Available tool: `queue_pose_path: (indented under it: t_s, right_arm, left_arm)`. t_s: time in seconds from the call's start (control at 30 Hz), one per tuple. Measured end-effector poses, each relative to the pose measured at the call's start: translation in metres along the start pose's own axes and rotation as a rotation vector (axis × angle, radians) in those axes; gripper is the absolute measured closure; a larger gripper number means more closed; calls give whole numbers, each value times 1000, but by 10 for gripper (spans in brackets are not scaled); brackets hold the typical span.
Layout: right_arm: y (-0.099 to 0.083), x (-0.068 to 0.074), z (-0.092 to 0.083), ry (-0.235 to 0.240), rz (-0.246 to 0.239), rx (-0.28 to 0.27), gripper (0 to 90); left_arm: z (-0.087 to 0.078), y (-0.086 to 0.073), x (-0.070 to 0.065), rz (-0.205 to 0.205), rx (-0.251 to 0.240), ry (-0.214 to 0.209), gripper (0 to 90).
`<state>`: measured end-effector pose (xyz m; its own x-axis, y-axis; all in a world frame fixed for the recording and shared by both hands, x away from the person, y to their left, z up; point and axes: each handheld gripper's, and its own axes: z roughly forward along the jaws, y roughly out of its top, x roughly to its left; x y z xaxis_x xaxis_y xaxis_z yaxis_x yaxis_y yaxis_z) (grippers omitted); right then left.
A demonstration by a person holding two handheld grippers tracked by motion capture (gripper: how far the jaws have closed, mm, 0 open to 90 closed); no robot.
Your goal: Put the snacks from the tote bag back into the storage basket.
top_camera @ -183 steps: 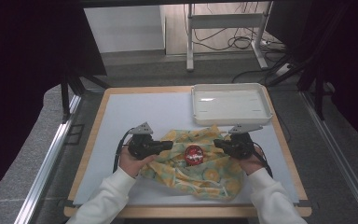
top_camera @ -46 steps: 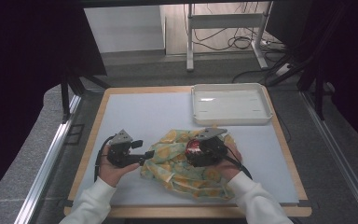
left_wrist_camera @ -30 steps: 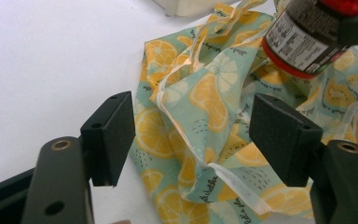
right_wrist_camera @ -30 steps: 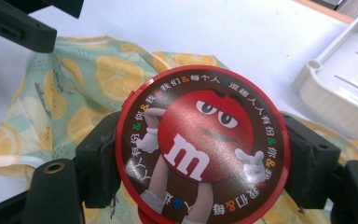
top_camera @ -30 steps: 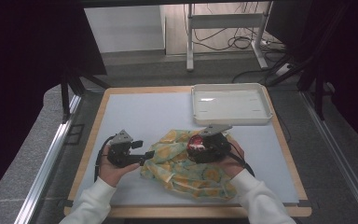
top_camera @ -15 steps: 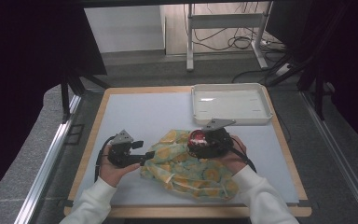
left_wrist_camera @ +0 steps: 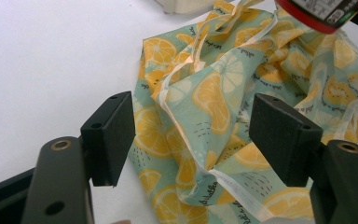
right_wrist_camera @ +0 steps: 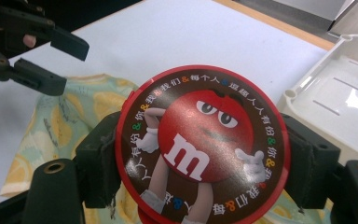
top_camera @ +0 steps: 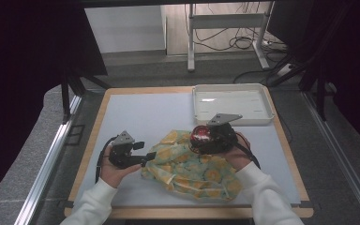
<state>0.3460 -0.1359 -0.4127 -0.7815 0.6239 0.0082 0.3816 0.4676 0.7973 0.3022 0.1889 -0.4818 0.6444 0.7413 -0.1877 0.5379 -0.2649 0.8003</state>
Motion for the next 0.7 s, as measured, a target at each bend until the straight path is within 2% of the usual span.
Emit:
queue_pose_path:
  t_s: [0.7]
  right_arm:
    - [15,-8,0,14,22,-23,256]
  left_arm:
    - [1,1,0,2,-4,-7,314]
